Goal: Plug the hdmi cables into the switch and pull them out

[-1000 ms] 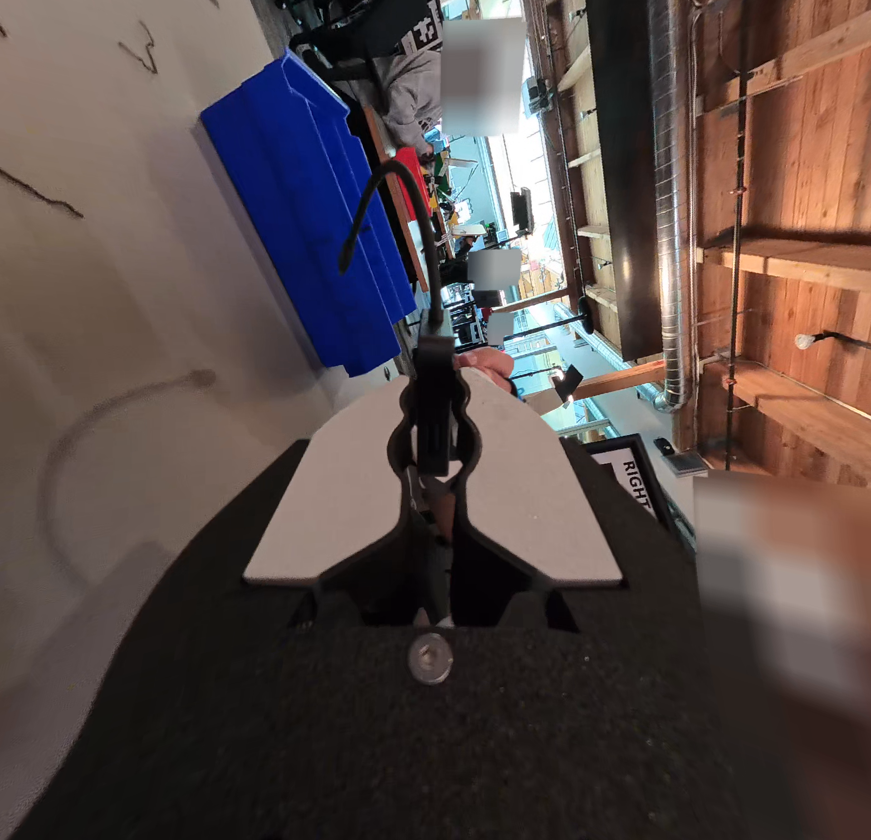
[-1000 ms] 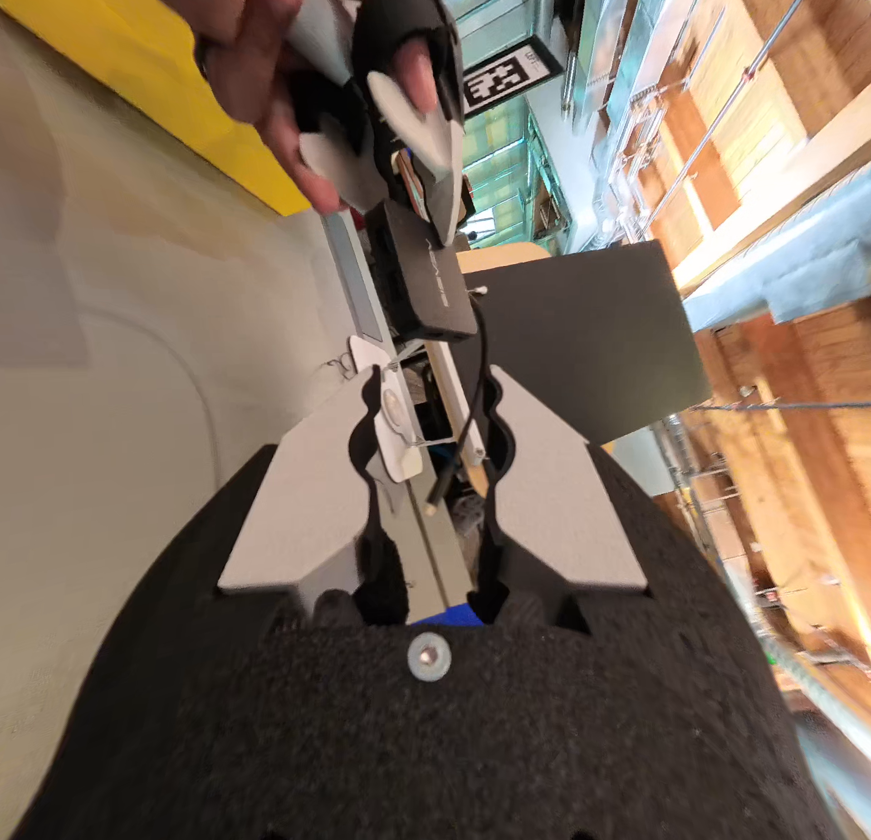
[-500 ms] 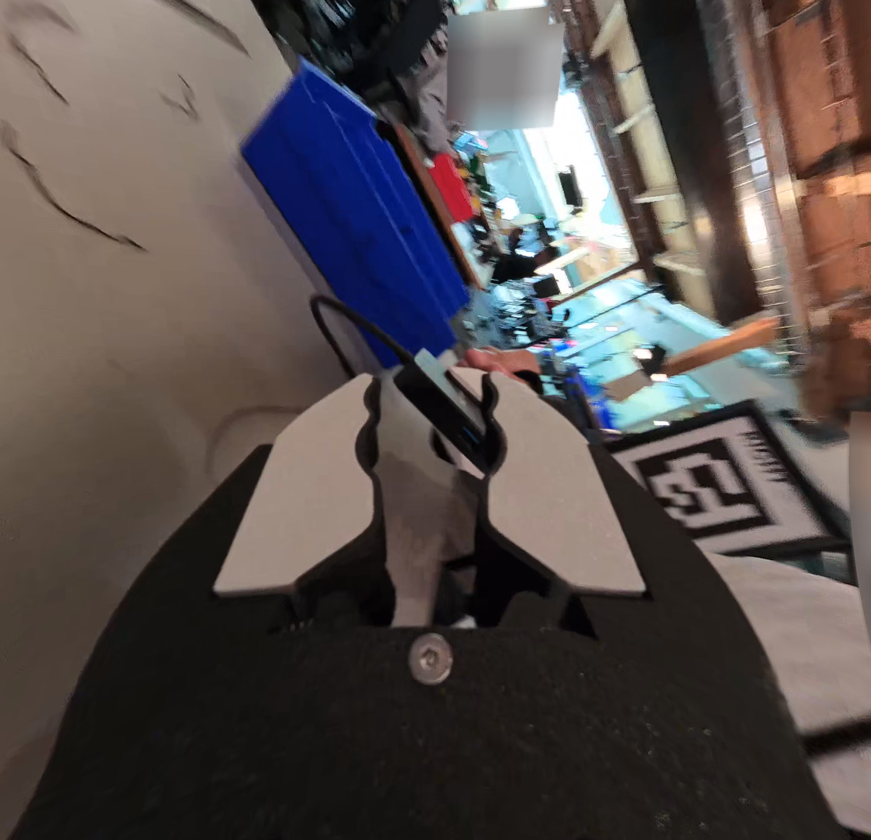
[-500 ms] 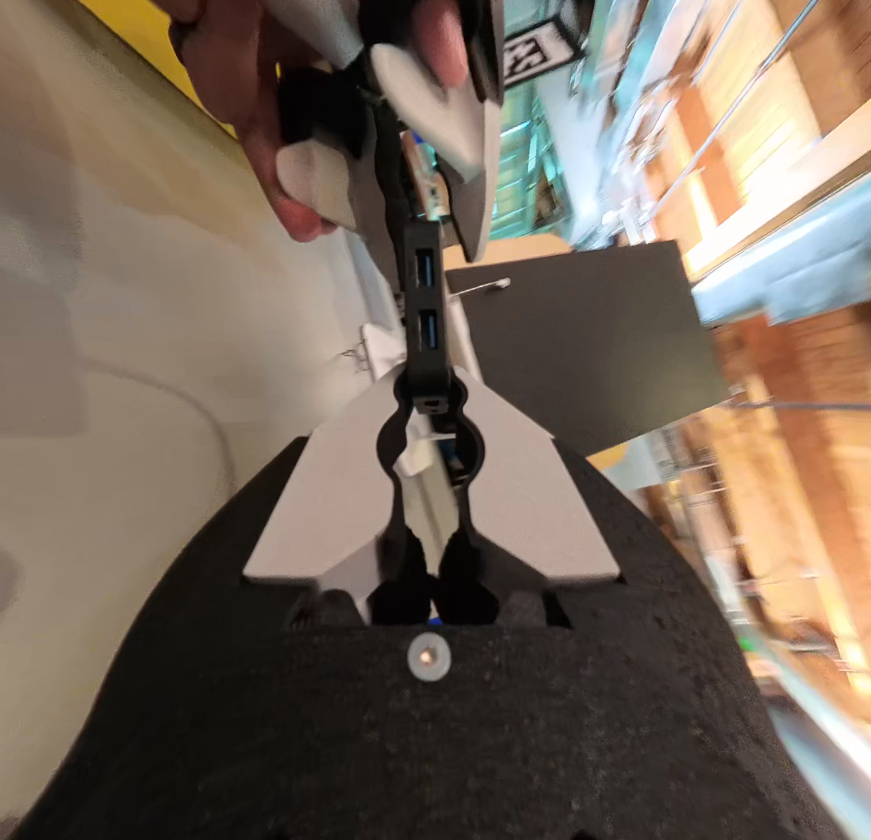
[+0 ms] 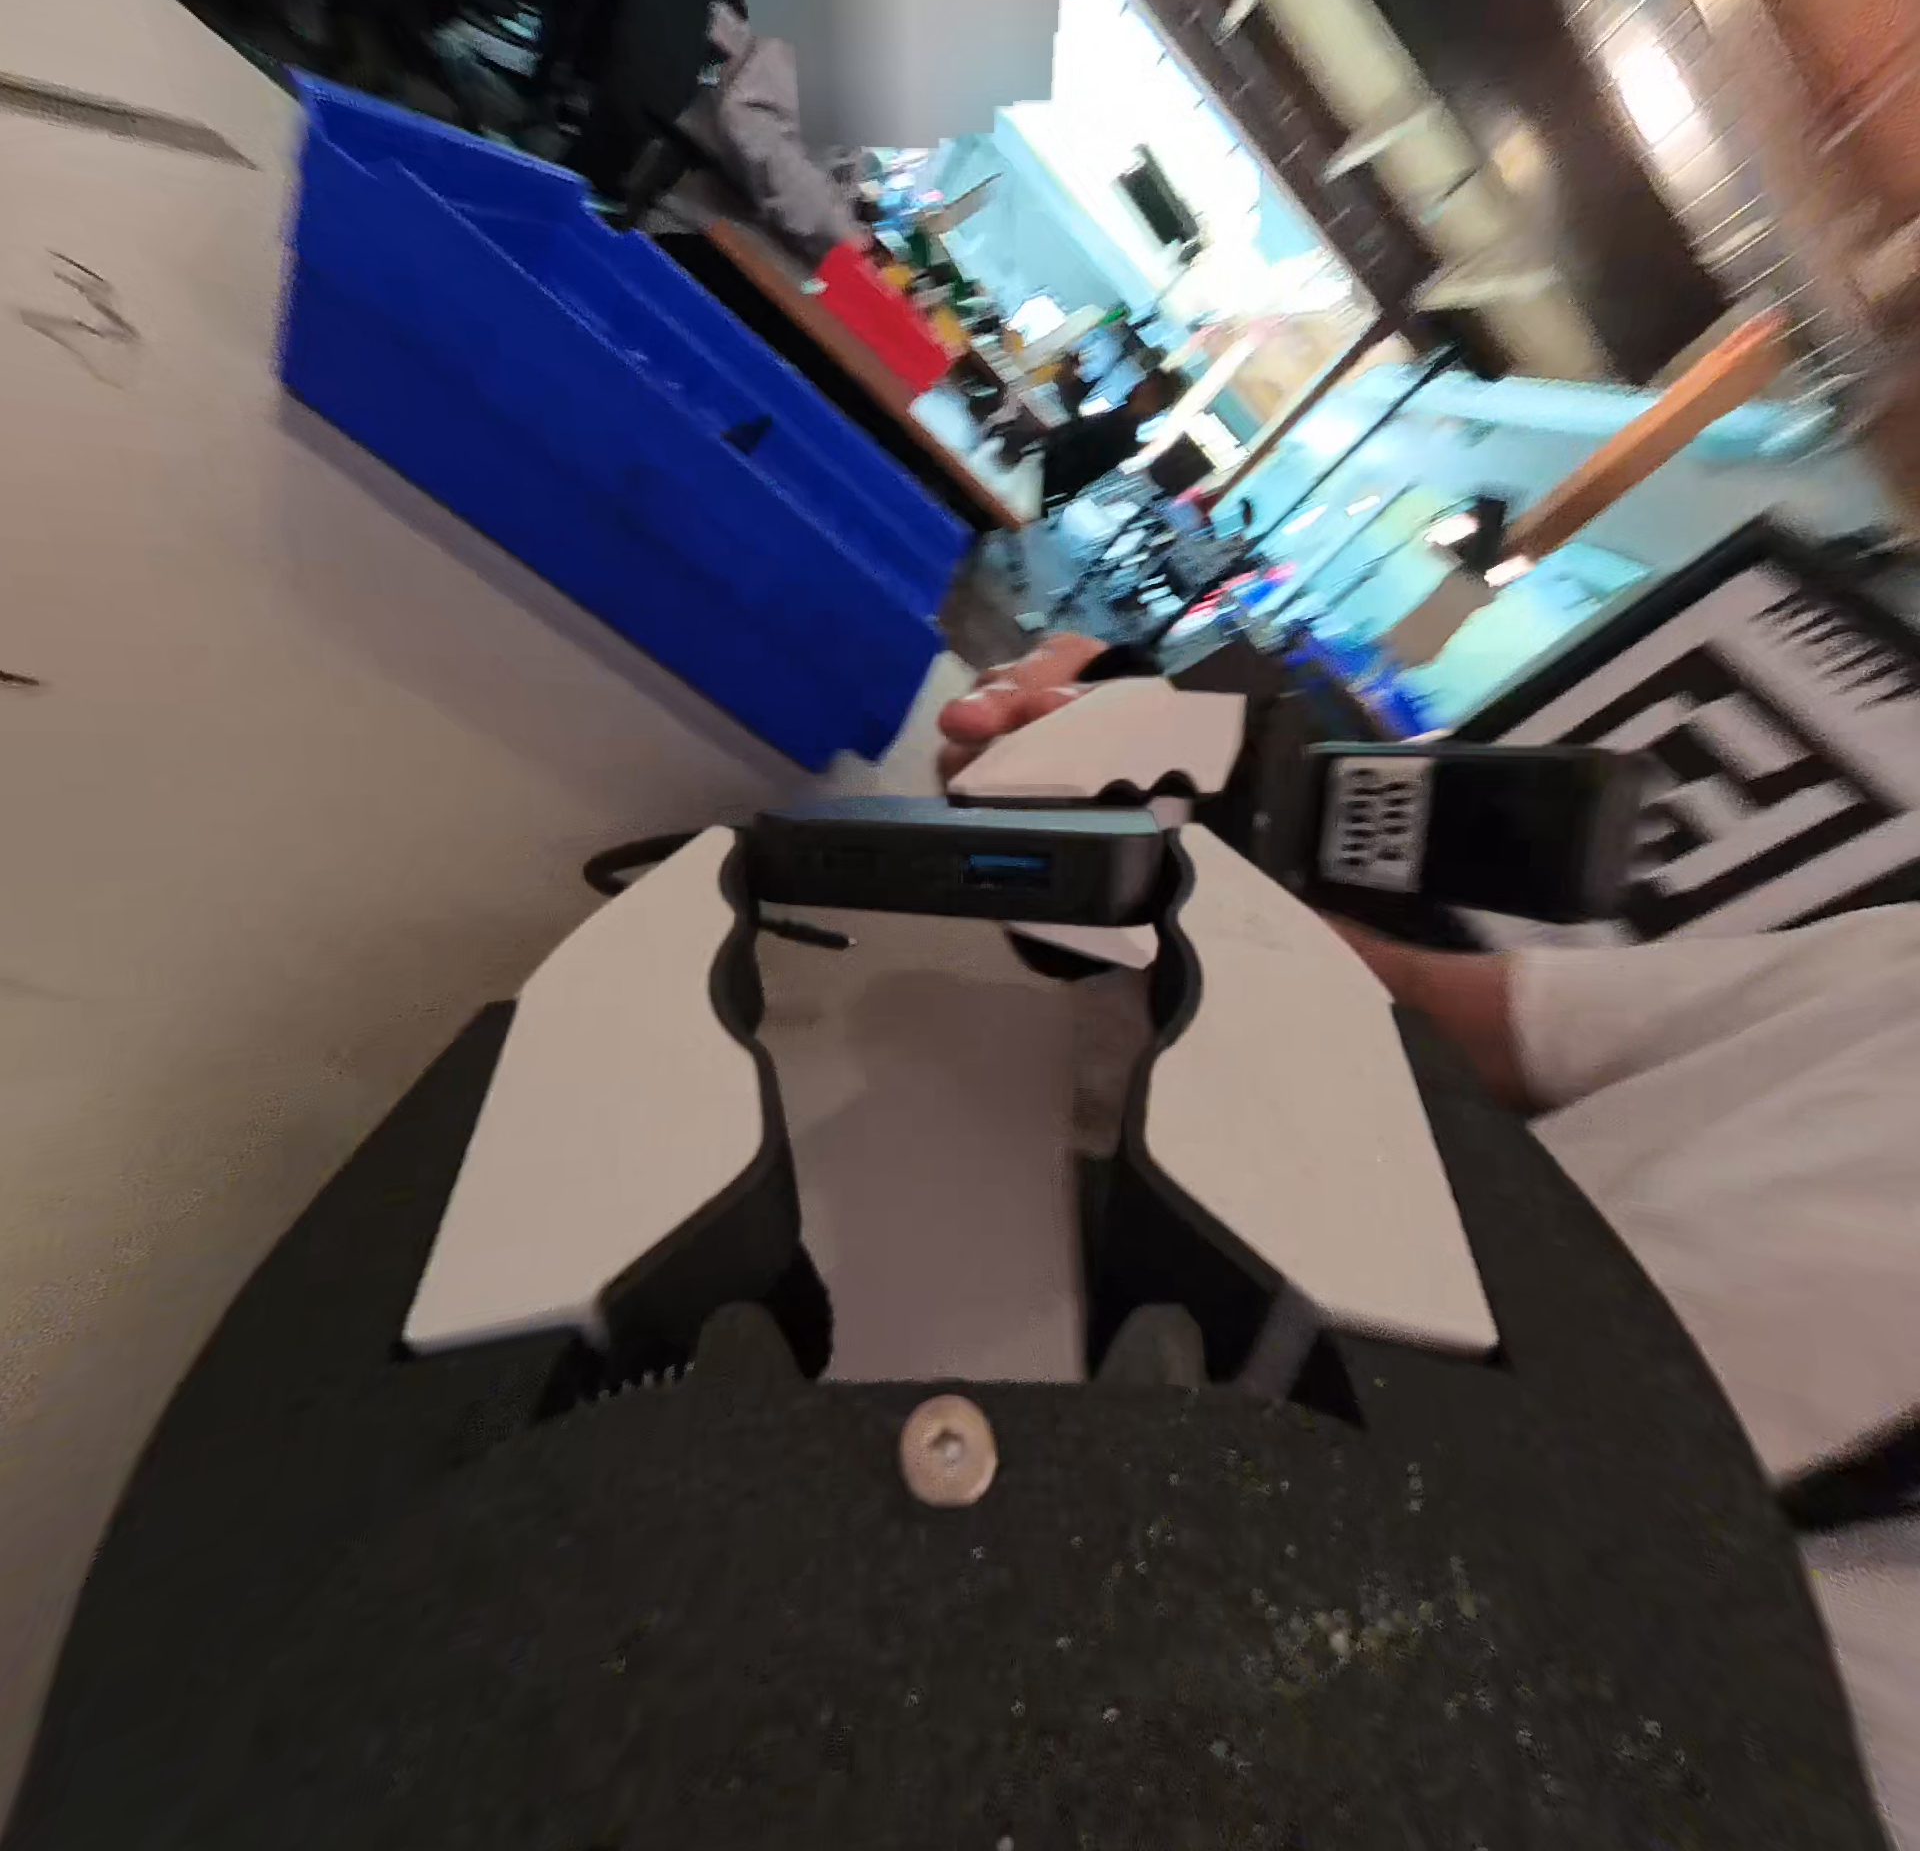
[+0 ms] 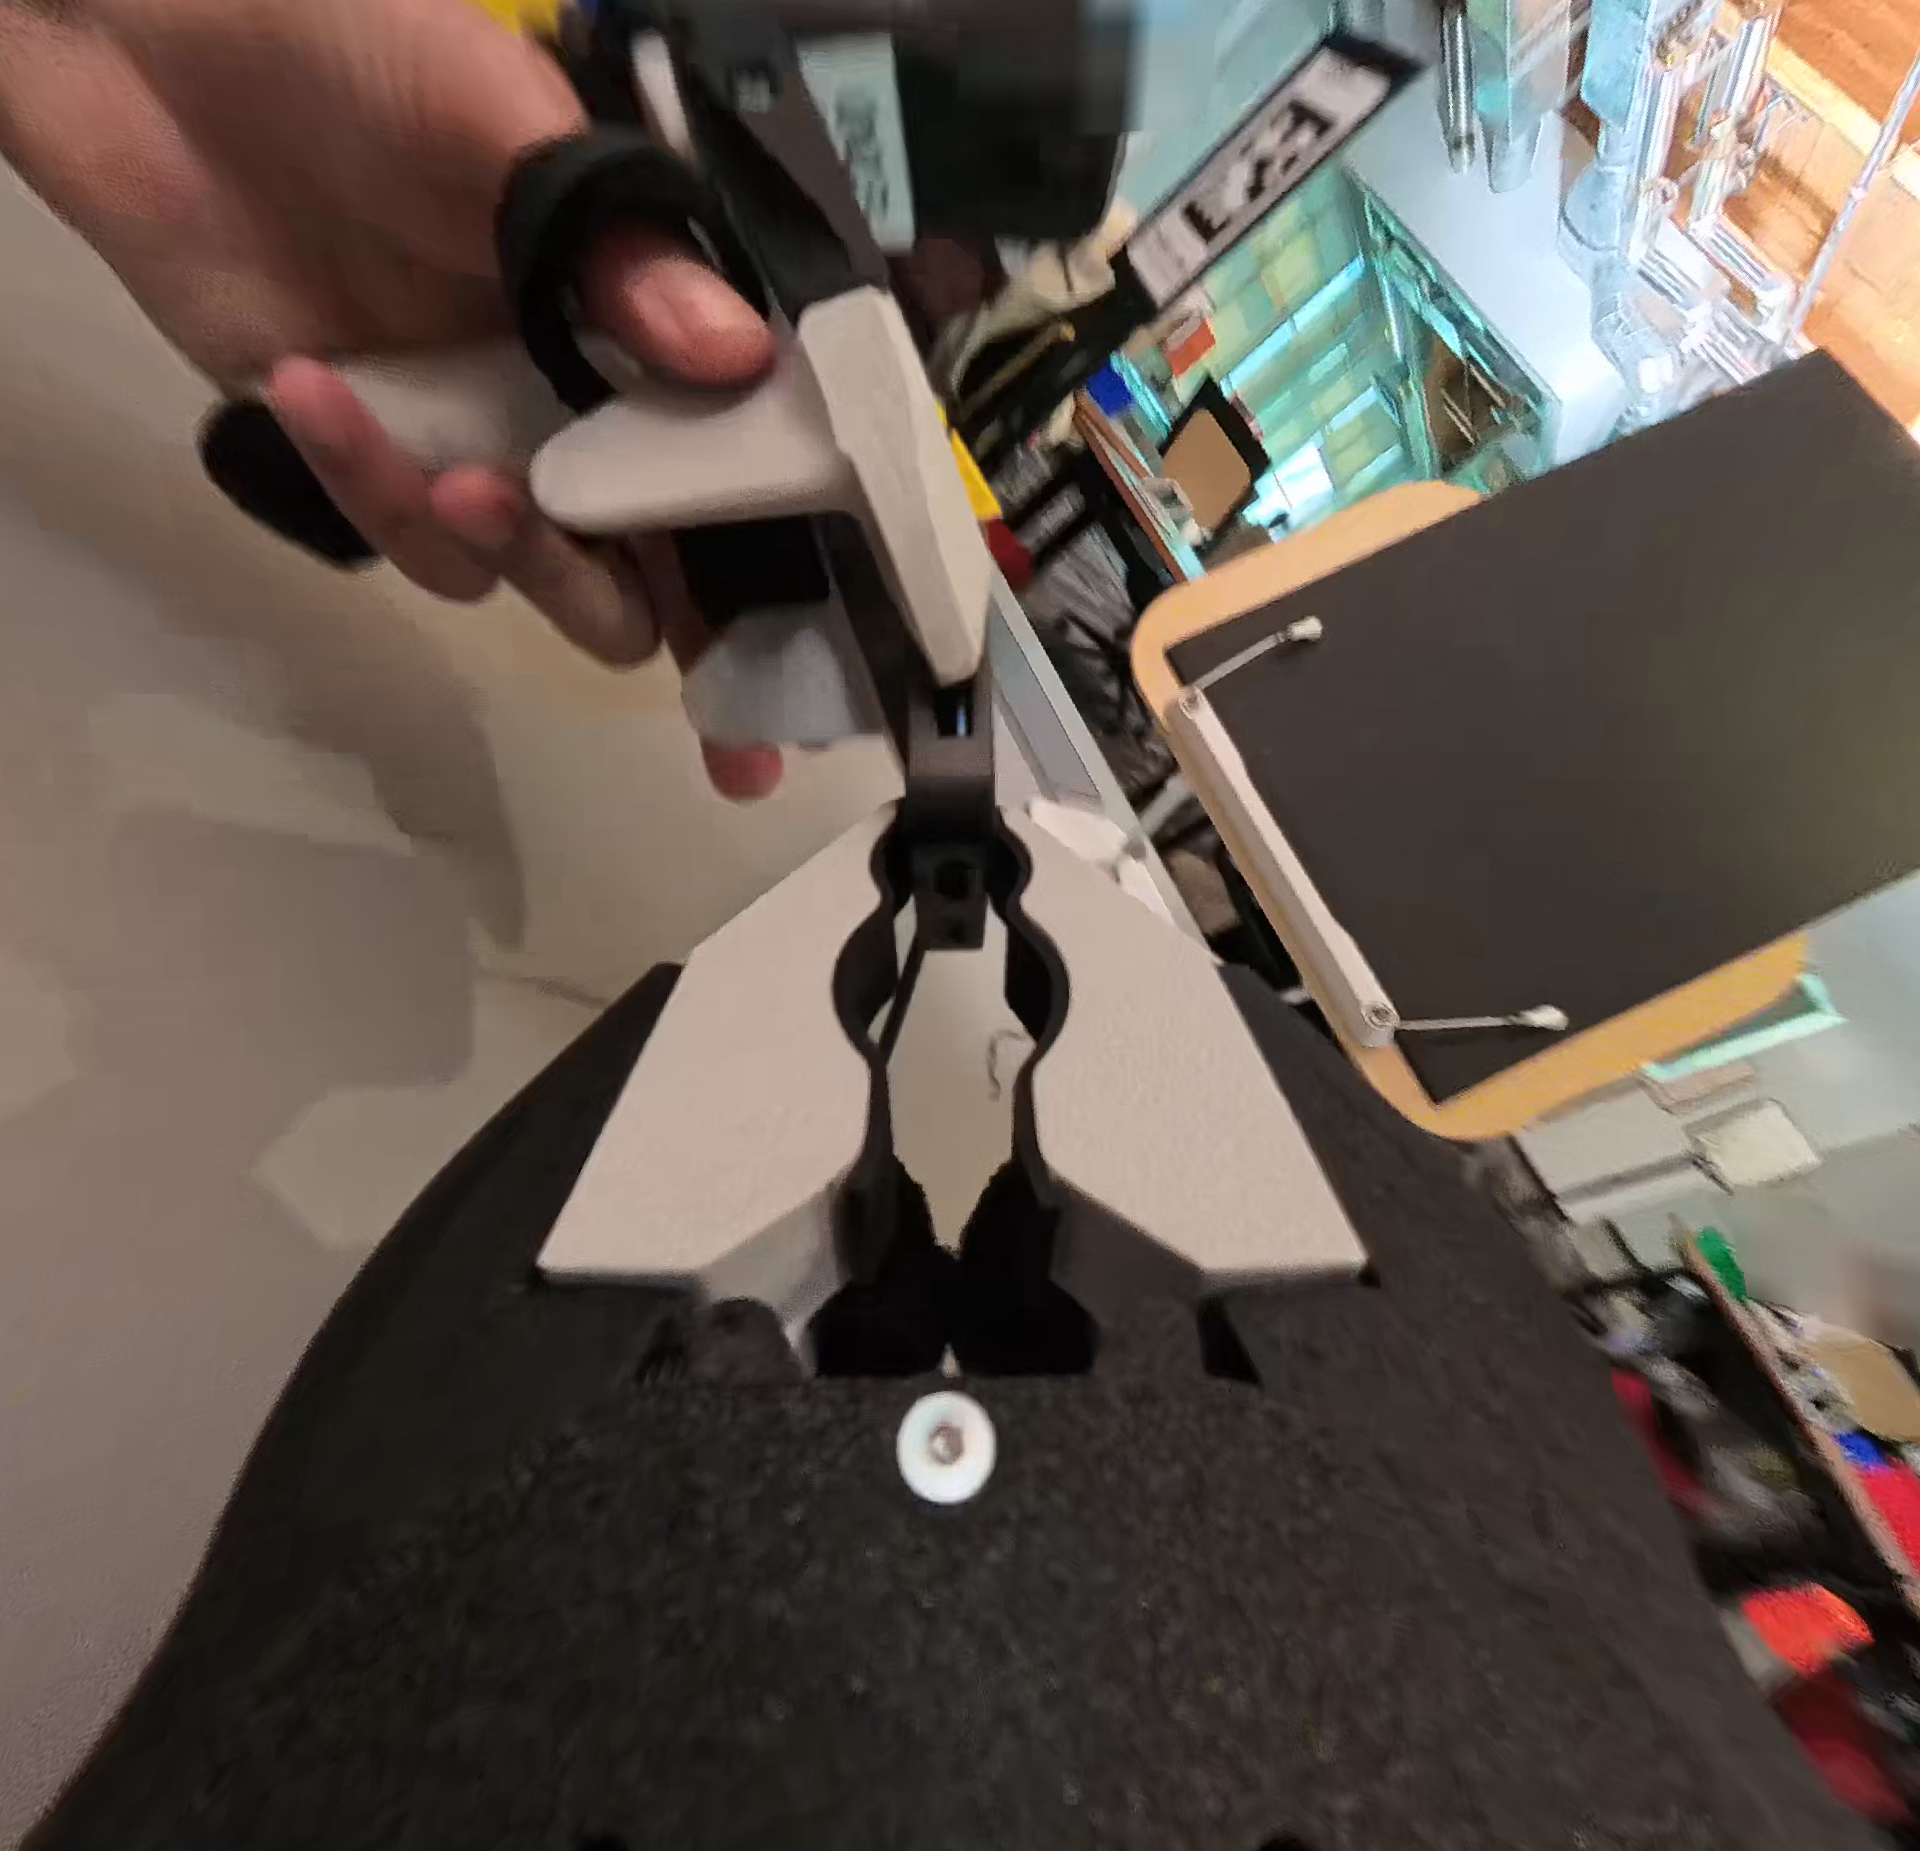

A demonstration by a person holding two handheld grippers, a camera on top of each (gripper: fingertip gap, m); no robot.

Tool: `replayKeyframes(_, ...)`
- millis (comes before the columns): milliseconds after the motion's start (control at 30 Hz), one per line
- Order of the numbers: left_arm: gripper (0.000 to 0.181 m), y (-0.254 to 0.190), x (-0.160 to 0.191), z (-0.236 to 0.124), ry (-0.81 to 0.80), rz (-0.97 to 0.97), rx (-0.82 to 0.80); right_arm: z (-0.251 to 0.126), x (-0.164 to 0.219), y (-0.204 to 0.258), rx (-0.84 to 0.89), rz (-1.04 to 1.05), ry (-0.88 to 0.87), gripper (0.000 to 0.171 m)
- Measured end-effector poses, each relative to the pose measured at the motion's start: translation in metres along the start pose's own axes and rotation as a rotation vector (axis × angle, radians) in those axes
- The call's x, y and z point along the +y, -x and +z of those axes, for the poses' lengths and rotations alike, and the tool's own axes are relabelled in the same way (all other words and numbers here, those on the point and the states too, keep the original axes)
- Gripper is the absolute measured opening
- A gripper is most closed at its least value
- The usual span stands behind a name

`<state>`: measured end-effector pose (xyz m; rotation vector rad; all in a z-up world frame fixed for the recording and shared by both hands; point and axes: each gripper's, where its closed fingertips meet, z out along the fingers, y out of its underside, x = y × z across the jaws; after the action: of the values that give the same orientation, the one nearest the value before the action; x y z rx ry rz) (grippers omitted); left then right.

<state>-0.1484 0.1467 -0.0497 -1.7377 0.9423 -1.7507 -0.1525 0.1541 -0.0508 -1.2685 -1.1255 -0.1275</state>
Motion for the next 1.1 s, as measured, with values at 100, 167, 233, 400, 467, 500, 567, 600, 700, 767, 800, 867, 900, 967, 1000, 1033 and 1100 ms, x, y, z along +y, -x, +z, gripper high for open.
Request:
replayKeyframes(100, 0.072, -0.011, 0.000, 0.001, -0.065, -0.243, 0.216, -0.008, -0.018, 0.001, -0.049, 0.107, -0.127, 0.013)
replayKeyframes(167, 0.072, -0.020, 0.002, 0.000, -0.089, -0.404, 0.389, -0.013, -0.031, 0.000, -0.045, 0.114, -0.218, 0.013)
replayKeyframes(233, 0.072, -0.026, 0.001, 0.000, -0.117, -0.503, 0.511, -0.018, -0.041, -0.001, 0.005, 0.081, -0.292, 0.014)
replayKeyframes(400, 0.072, -0.038, -0.009, -0.007, -0.181, -0.521, 0.646, -0.024, -0.042, -0.001, 0.054, 0.053, -0.288, 0.016)
replayKeyframes(467, 0.072, -0.041, -0.015, -0.014, -0.208, -0.529, 0.686, -0.026, -0.040, -0.004, 0.042, 0.089, -0.300, 0.021)
replayKeyframes(500, 0.072, -0.042, -0.014, -0.014, -0.196, -0.527, 0.685, -0.026, -0.040, -0.006, 0.043, 0.103, -0.310, 0.024)
replayKeyframes(567, 0.072, -0.043, -0.011, -0.012, -0.188, -0.538, 0.698, -0.025, -0.042, -0.006, 0.032, 0.106, -0.316, 0.027)
replayKeyframes(600, 0.072, -0.045, -0.011, -0.013, -0.193, -0.560, 0.731, -0.024, -0.043, -0.005, 0.032, 0.100, -0.319, 0.027)
replayKeyframes(700, 0.072, -0.048, -0.007, -0.008, -0.169, -0.605, 0.781, -0.022, -0.051, -0.002, 0.047, 0.067, -0.344, 0.023)
replayKeyframes(767, 0.072, -0.050, -0.001, -0.002, -0.153, -0.620, 0.796, -0.023, -0.059, -0.004, 0.078, 0.041, -0.375, 0.017)
replayKeyframes(800, 0.072, -0.050, -0.002, -0.003, -0.162, -0.651, 0.827, -0.021, -0.060, -0.002, 0.077, 0.026, -0.375, 0.015)
replayKeyframes(867, 0.072, -0.048, -0.003, -0.002, -0.169, -0.671, 0.843, -0.019, -0.060, -0.003, 0.065, 0.031, -0.362, 0.015)
replayKeyframes(900, 0.072, -0.048, -0.002, -0.002, -0.164, -0.666, 0.835, -0.019, -0.058, -0.003, 0.043, 0.052, -0.355, 0.014)
replayKeyframes(967, 0.070, -0.038, -0.005, 0.000, -0.188, -0.631, 0.743, -0.017, -0.053, -0.005, 0.026, 0.101, -0.324, 0.013)
replayKeyframes(1000, 0.068, -0.028, -0.006, 0.000, -0.206, -0.594, 0.650, -0.014, -0.048, -0.007, 0.032, 0.102, -0.289, 0.012)
replayKeyframes(1033, 0.066, -0.016, -0.007, -0.002, -0.223, -0.539, 0.538, -0.010, -0.040, -0.009, 0.043, 0.086, -0.234, 0.012)
replayKeyframes(1100, 0.064, 0.003, -0.011, -0.010, -0.253, -0.379, 0.306, -0.001, -0.019, -0.012, 0.059, 0.056, -0.113, 0.012)
